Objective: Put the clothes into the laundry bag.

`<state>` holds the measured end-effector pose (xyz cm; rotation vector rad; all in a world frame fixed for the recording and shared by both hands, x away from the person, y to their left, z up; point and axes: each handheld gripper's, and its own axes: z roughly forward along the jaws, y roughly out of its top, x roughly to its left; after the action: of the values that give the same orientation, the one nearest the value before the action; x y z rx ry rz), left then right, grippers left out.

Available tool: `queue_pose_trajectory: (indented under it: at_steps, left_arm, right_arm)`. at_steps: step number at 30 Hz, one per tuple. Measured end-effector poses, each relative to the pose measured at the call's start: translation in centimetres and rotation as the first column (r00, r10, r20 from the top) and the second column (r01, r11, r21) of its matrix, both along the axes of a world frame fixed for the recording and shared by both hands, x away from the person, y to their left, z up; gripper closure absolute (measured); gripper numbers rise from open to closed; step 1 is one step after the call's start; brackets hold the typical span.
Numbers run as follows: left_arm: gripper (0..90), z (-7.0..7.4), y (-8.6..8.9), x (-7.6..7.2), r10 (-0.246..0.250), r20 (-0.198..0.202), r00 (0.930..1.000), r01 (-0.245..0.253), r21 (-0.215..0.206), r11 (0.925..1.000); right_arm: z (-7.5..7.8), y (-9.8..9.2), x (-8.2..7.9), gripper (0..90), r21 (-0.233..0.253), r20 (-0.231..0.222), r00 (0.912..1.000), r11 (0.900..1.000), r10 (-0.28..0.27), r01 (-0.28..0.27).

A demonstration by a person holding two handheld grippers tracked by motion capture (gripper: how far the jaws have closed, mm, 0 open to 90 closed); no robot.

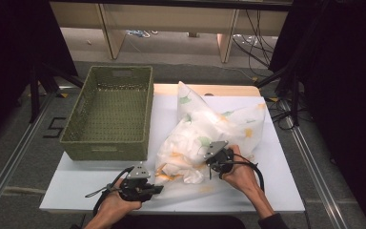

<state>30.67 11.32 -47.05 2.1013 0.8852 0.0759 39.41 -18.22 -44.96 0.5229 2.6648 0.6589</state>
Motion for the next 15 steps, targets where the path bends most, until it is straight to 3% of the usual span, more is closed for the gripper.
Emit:
queue_pose_trajectory:
  at_steps: [1,3,4,5,6,7,8,10,11,12,13,14,15]
  left_arm:
    - [88.3,-0.1,0.3,0.1,-0.02,0.004,0.9998,0.02,0.036,0.9992]
    - [88.3,-0.5,0.6,0.0,-0.019,-0.005,0.9998,0.02,0.048,0.9987]
    - [88.3,-0.4,0.8,-0.1,-0.021,-0.003,0.9998,0.022,0.044,0.9988]
    - [88.3,-0.3,0.7,-0.3,-0.003,-0.001,1.0,0.003,0.022,0.9998]
    - [88.4,-0.2,1.0,-0.3,-0.008,0.009,0.9999,0.007,0.042,0.9991]
    - [88.4,0.0,1.1,-0.2,-0.009,0.011,0.9999,0.009,0.029,0.9995]
    - [88.3,0.1,1.4,-0.1,-0.01,0.018,0.9998,0.01,0.038,0.9992]
    - [88.3,0.2,1.4,-0.1,-0.006,0.008,0.9999,0.006,0.004,1.0]
    - [88.3,0.3,1.4,-0.1,-0.007,0.016,0.9999,0.006,0.016,0.9998]
    - [88.3,0.4,1.2,-0.1,-0.013,0.019,0.9997,0.013,0.002,0.9999]
    - [88.3,0.3,1.2,0.0,-0.024,0.023,0.9994,0.023,0.018,0.9996]
    - [88.3,0.3,1.1,-0.1,-0.011,0.015,0.9998,0.011,0.003,0.9999]
    - [88.3,0.4,1.3,0.1,-0.025,0.024,0.9994,0.024,0.028,0.9993]
  right_arm:
    - [-0.1,0.0,0.5,89.7,-0.005,0.005,0.9999,1.0,-0.013,0.013]
    - [-0.3,0.0,1.5,89.7,-0.009,0.039,0.9982,0.999,-0.045,0.045]
    - [-0.4,0.0,2.1,89.7,-0.012,0.065,0.9969,0.999,-0.044,0.045]
    - [-0.3,-0.2,2.6,89.7,-0.001,0.058,0.9954,0.997,-0.076,0.076]
    - [-0.2,-0.4,3.4,89.7,0.002,0.076,0.9946,0.997,-0.071,0.071]
    - [-0.1,-0.5,3.9,89.7,0.019,0.068,0.992,0.994,-0.106,0.105]
    - [0.0,-0.5,4.6,89.7,0.03,0.085,0.9912,0.995,-0.102,0.1]
    - [0.0,-0.5,5.7,89.7,0.071,0.075,0.9898,0.991,-0.121,0.116]
    - [-0.2,-0.4,6.3,89.7,0.066,0.099,0.9882,0.992,-0.117,0.11]
    - [-0.4,0.0,6.7,89.7,0.058,0.097,0.9863,0.99,-0.133,0.128]
    - [-0.5,0.4,7.0,89.7,0.063,0.077,0.9839,0.986,-0.161,0.157]
    - [-0.6,0.6,7.6,89.7,0.072,0.091,0.9846,0.987,-0.149,0.143]
    - [-0.7,0.7,8.2,89.7,0.078,0.099,0.986,0.989,-0.134,0.127]
